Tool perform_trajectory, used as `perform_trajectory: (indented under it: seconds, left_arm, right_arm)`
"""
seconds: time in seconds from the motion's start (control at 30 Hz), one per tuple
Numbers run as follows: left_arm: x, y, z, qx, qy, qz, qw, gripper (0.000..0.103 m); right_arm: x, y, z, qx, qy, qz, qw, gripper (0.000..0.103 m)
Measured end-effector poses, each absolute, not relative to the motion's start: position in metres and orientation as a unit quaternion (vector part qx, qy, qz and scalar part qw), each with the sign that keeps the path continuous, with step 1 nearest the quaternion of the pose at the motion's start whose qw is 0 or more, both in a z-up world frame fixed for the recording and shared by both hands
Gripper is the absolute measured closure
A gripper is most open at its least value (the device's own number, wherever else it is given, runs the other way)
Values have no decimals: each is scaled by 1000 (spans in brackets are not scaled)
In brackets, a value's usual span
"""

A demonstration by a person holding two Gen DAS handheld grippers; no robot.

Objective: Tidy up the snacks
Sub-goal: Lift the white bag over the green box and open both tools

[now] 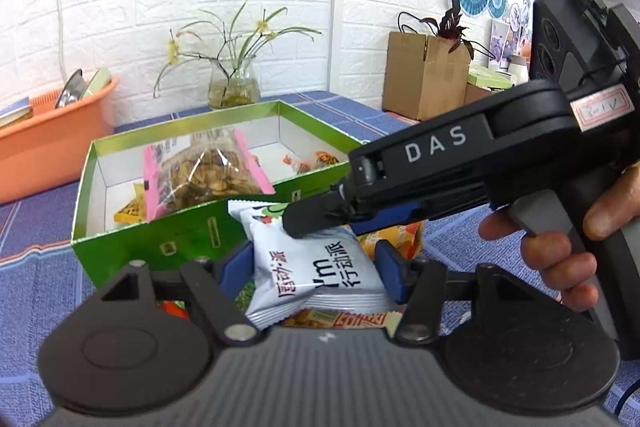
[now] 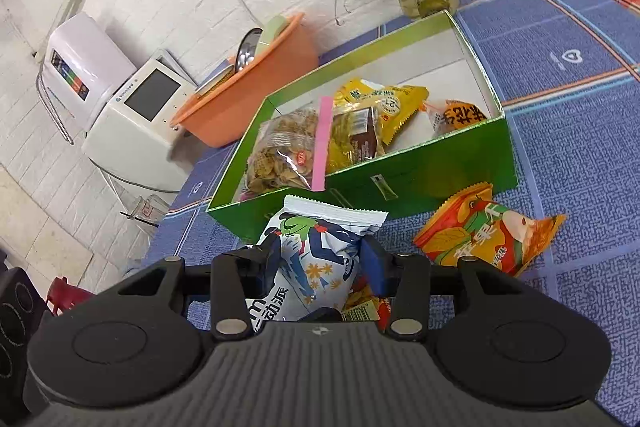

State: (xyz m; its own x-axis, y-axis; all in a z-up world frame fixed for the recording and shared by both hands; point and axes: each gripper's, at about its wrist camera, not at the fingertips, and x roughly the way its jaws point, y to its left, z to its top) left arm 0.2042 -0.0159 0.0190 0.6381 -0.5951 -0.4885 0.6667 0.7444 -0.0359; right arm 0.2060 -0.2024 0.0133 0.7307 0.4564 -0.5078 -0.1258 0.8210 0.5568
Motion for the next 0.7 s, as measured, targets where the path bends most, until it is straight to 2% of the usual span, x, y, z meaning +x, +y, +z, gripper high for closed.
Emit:
perform_trajectory:
  seconds: [0.3,0.6,0.63,0.7]
  left_arm:
    - [198,-30,39,87,184,-337,919,48]
    - [266,-72,48,131,163,-300,931,48]
    - [276,-75,46,129,170,-296,931,46]
    - [295,-79,41,128,179,-287,932,35]
  right_arm:
    - [194,-212,25,256,245,174,919,26]
    - [249,-219,33,196,162,146,956,26]
    - [256,-220,31,192,153,147,958,23]
    - [268,-224,26,200,145,157,956,19]
